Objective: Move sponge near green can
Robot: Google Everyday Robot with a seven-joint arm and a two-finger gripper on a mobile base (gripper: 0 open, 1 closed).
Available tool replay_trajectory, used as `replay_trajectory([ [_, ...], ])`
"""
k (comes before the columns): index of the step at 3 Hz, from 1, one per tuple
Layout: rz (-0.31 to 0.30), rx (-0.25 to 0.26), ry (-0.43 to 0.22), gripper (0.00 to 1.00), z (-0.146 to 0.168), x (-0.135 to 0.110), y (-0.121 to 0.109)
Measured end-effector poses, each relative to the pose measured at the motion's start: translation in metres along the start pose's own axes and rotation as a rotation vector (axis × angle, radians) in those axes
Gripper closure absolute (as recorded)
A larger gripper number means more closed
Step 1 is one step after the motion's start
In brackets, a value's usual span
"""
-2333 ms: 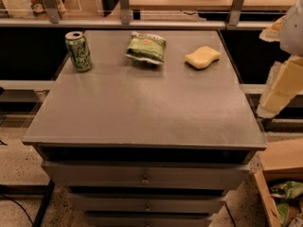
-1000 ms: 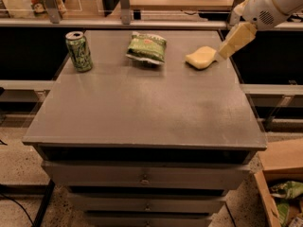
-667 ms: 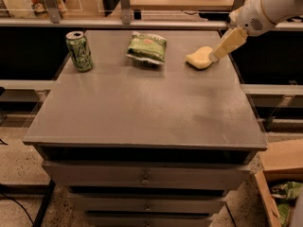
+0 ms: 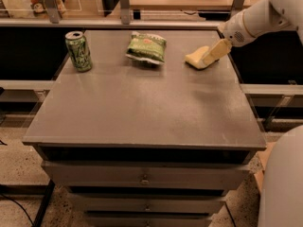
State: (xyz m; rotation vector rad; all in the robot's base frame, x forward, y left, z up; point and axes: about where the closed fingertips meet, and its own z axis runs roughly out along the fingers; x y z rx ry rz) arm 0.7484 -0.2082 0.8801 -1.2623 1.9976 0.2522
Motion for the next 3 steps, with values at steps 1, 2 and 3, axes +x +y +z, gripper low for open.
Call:
replay_trajectory([
  [1,0.009,-0.011,0.005,0.0,0.025,0.01,-0.003],
  [2,0.029,-0.012,0.025,0.0,0.04,0.023,-0.005],
  [3,0.057,-0.014,0.046,0.18,0.049,0.034,-0.003],
])
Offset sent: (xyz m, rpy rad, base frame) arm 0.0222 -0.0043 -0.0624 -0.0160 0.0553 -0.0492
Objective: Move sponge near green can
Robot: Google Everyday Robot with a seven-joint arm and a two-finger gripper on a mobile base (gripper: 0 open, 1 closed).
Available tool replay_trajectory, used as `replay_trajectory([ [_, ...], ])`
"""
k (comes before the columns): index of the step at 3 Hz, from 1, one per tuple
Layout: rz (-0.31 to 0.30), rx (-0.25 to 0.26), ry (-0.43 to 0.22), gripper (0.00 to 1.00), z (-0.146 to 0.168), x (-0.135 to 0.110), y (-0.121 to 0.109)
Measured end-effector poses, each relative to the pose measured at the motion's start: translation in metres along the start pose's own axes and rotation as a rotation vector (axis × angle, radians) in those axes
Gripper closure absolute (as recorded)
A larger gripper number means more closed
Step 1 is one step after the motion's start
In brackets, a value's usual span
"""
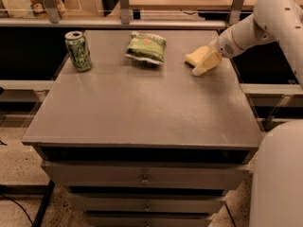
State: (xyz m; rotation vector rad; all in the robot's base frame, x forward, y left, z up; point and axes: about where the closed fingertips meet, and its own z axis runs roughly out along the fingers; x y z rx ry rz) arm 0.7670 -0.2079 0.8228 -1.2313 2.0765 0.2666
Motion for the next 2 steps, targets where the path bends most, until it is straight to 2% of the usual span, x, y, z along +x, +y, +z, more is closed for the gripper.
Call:
replay_trajectory([
  [2,0.009,-0.016,-0.009,0.65,-0.0006,0.0015,0.0052],
])
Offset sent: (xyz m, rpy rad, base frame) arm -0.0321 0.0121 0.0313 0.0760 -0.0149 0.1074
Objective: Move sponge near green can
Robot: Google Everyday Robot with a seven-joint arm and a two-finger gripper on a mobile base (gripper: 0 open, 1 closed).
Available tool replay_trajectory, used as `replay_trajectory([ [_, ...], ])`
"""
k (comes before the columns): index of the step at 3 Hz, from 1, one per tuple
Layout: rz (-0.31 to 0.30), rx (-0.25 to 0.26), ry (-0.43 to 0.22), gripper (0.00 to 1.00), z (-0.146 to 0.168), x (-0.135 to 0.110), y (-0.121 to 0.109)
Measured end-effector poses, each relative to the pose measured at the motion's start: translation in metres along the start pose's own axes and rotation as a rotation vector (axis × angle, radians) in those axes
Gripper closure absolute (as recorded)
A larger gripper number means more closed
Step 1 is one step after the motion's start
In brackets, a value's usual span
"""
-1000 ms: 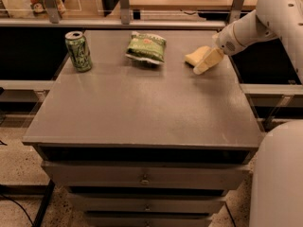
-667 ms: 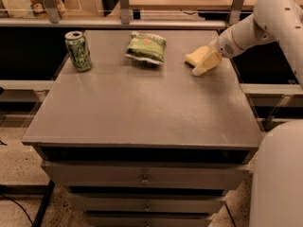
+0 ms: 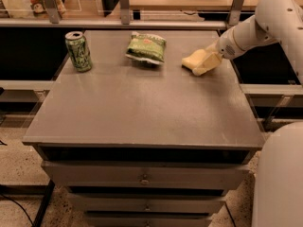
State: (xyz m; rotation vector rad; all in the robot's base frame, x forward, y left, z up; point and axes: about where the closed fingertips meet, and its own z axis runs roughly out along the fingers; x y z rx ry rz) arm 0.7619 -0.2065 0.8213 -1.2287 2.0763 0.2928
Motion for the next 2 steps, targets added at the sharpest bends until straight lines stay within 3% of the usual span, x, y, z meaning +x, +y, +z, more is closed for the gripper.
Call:
replay_trajectory([
  [1,0.0,0.0,0.0,0.86,0.0,0.0,0.0],
  [2,-0.085,-0.044,-0.033,0.88,-0.023,-0.028,0.024],
])
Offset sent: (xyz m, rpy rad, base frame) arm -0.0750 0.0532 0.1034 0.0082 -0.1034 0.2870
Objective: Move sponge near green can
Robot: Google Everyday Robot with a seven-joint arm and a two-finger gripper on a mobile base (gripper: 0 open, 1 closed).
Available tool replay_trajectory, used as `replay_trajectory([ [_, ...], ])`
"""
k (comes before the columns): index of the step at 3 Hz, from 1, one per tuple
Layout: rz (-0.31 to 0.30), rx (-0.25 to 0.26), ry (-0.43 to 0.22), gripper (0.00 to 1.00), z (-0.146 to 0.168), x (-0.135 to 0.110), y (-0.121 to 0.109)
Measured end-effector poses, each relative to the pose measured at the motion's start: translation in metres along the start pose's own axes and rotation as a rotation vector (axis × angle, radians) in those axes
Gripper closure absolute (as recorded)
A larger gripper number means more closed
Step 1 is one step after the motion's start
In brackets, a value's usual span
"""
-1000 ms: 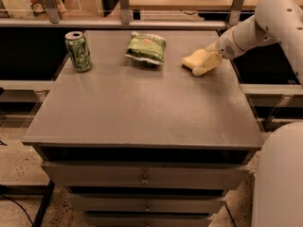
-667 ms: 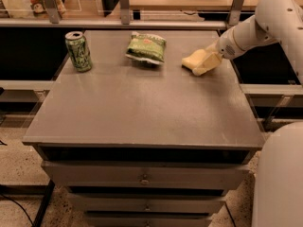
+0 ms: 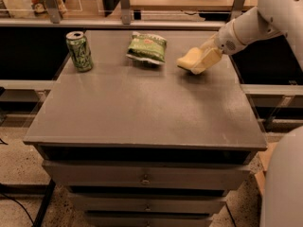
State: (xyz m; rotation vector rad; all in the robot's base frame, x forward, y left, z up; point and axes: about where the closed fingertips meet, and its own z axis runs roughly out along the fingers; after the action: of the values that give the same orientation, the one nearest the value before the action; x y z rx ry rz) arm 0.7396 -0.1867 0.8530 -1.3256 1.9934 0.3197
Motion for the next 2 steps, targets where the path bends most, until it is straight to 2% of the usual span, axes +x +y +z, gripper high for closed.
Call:
replay_trajectory([
  [1,-0.137,-0.041,-0.05,0.86,-0.03,-0.054,0.034],
  [2,-0.263,-0.081,-0.065,0.81,-0.045,-0.104,0.063],
])
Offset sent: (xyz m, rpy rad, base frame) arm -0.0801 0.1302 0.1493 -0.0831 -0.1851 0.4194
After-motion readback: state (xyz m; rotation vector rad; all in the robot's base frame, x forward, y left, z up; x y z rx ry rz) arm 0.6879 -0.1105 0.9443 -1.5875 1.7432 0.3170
